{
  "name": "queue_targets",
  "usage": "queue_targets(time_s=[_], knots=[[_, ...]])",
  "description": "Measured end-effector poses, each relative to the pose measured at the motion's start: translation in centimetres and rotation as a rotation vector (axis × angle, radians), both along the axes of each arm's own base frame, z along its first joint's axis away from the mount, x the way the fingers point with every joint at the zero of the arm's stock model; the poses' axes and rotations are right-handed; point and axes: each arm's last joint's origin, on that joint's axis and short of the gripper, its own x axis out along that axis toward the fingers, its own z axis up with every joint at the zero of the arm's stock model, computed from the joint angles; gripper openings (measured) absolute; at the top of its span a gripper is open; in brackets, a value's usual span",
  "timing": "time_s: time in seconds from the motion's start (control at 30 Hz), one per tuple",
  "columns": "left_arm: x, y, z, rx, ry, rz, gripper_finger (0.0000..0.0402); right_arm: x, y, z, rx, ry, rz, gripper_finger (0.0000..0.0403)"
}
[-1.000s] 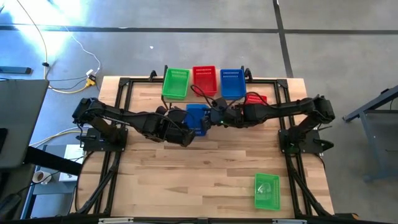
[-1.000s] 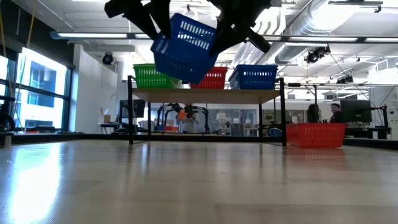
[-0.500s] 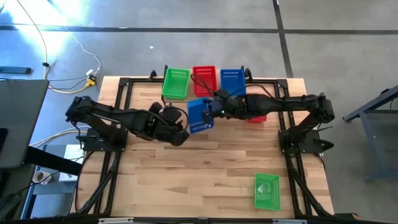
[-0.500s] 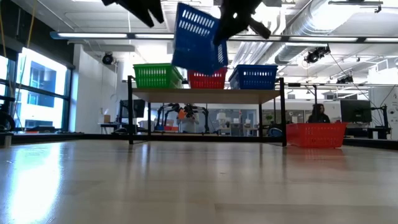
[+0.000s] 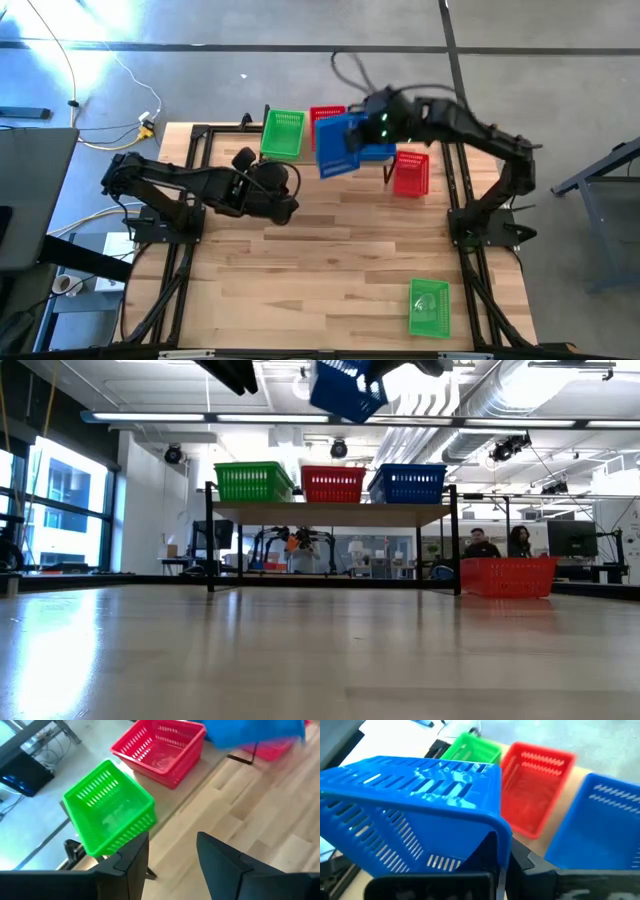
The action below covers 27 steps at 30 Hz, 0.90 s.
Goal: Stack baskets on shelf by color
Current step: Stack the blue bin on top of the stacked blue bins on the shelf
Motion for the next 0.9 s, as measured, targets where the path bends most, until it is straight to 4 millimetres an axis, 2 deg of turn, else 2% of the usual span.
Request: queue_targets(time_s=[0.2, 0.4, 0.73, 0.9], knots=[[-0.1, 1.6, 0.1, 0.017, 0.037, 0.025, 0.0156, -2.6, -3.1, 2.2, 0.047, -0.013, -0.032, 0.0], [-0.5, 3.8, 0.3, 0.027, 0.067, 0.074, 0.0156, -5.1, -6.4, 2.9, 0.16, -0.044, -0.056, 0.0], [-1.0, 7.2, 0.3, 0.038, 0.105, 0.16, 0.0156, -8.4, -12.3, 1.3, 0.373, -0.043, -0.067, 0.0], [-1.4, 8.8, 0.3, 0.037, 0.112, 0.216, 0.0156, -8.8, -14.9, -0.3, 0.465, -0.039, -0.037, 0.0]])
